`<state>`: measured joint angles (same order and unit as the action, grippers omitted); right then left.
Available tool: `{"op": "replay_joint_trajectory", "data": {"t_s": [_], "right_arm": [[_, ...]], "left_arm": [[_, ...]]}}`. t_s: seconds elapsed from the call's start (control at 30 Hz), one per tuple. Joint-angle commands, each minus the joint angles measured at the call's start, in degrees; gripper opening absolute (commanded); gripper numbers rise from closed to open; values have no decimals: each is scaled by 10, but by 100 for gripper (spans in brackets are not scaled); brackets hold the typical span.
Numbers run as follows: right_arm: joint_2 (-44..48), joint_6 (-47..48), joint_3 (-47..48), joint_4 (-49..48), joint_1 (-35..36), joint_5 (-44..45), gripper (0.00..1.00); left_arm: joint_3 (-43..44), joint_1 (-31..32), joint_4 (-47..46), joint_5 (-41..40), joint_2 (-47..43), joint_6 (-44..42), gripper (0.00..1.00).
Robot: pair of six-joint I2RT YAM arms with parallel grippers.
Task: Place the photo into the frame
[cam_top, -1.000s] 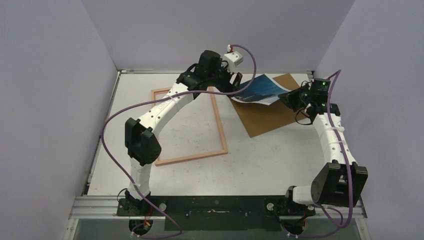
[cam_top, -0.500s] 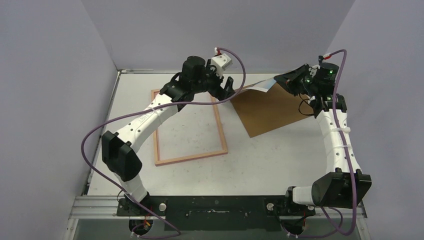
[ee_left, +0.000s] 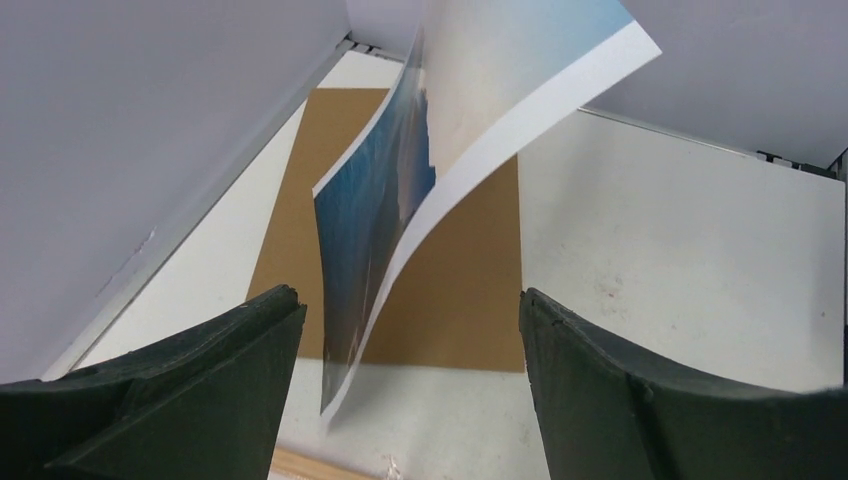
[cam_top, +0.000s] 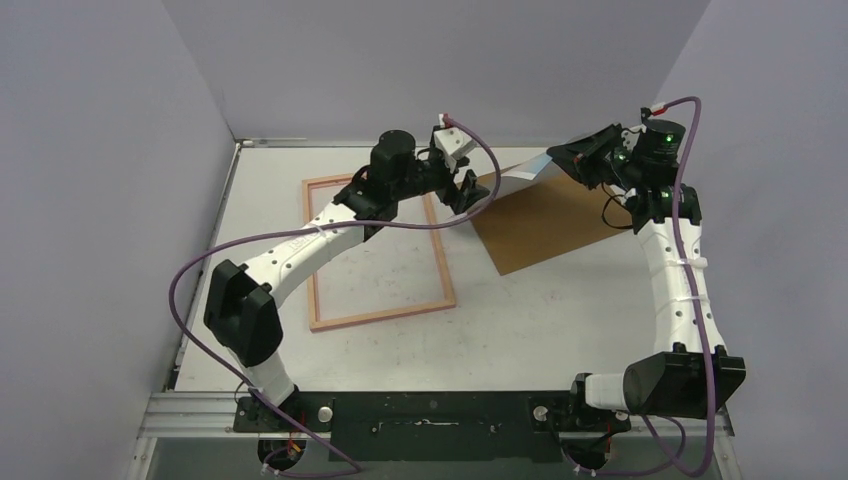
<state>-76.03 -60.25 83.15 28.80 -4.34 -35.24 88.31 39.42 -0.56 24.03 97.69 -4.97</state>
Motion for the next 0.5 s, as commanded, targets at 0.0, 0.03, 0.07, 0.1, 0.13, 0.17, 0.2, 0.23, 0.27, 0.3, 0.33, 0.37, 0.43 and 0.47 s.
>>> {"op": "replay_joint_trajectory", "data": {"t_s": [0.0,0.03,0.07,0.1,0.13,0.17,0.2,0.23,0.27,0.3,0.33,0.37,0.43,0.47], "right_arm": [[34,-18,25,16,8,-15,0],[35,-18,28,20,10,-15,0],[36,-19,31,25,11,-16,0],[36,-20,34,30,12,-18,0],[36,-21,36,35,13,-19,0],[37,-21,39,39,12,-21,0],[37,-20,41,44,13,-21,0],[37,-20,43,46,13,-22,0],[37,-22,44,47,14,-25,0],[37,-23,45,48,14,-27,0],[38,-25,46,48,14,-29,0],[38,-27,48,46,14,-32,0],[38,-26,52,44,17,-34,0],[37,-27,54,44,18,-34,0]], "left_arm": [[1,13,-105,-6,35,10,76],[-1,16,-116,-5,43,10,75],[-6,19,-131,-7,49,8,73],[-12,21,-144,-8,54,7,73],[-20,23,-156,-6,57,8,72],[-28,22,-170,0,59,11,71],[-37,23,-183,5,61,13,70],[-43,23,-194,6,64,15,69],[-47,22,-200,6,65,17,67],[-48,23,-202,4,67,17,65],[-50,23,-208,1,67,16,59],[-55,23,-217,1,65,18,53],[-64,23,-235,0,59,20,43],[-67,23,-236,-1,55,23,38]]}}
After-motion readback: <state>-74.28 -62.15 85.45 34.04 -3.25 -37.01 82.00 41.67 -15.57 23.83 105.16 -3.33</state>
